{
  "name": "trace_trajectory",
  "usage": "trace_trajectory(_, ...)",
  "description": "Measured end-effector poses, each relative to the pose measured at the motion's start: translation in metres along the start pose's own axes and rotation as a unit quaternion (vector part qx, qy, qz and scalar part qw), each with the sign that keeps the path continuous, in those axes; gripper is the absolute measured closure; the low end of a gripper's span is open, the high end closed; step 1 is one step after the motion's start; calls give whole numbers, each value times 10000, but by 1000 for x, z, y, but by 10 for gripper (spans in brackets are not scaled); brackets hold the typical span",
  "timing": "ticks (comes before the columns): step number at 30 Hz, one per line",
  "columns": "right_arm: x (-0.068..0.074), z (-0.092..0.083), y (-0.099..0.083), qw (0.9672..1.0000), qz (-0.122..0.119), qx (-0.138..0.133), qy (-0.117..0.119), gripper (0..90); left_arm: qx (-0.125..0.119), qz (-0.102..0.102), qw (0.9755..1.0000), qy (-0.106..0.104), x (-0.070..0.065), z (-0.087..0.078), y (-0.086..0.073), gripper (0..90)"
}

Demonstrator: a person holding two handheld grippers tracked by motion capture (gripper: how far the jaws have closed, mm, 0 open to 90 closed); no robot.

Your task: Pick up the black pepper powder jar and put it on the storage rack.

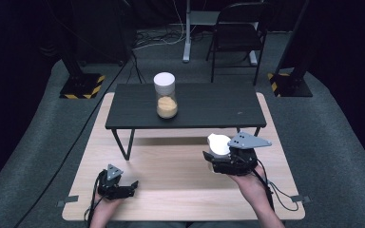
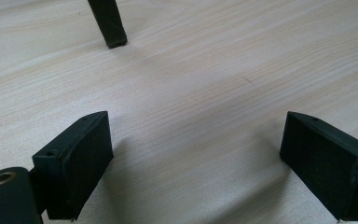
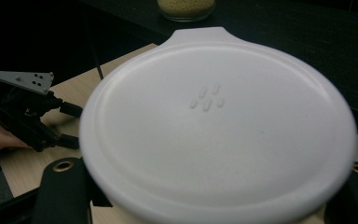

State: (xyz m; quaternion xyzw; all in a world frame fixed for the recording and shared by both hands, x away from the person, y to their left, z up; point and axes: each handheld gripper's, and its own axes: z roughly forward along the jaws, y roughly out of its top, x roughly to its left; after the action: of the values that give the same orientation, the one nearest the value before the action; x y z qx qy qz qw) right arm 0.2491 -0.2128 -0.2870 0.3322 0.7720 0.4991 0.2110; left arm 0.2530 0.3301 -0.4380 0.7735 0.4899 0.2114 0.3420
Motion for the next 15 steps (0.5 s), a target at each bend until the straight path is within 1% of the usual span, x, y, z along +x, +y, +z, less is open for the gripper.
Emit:
trace_trajectory(6, -6, 0, 9, 10000, 20, 27, 41, 284, 0, -3, 10000, 2, 0, 0, 0, 85)
trace_trajectory(15, -11, 3, 25, 10000, 11, 26, 36, 284, 3, 7, 10000, -10, 0, 0, 0, 82)
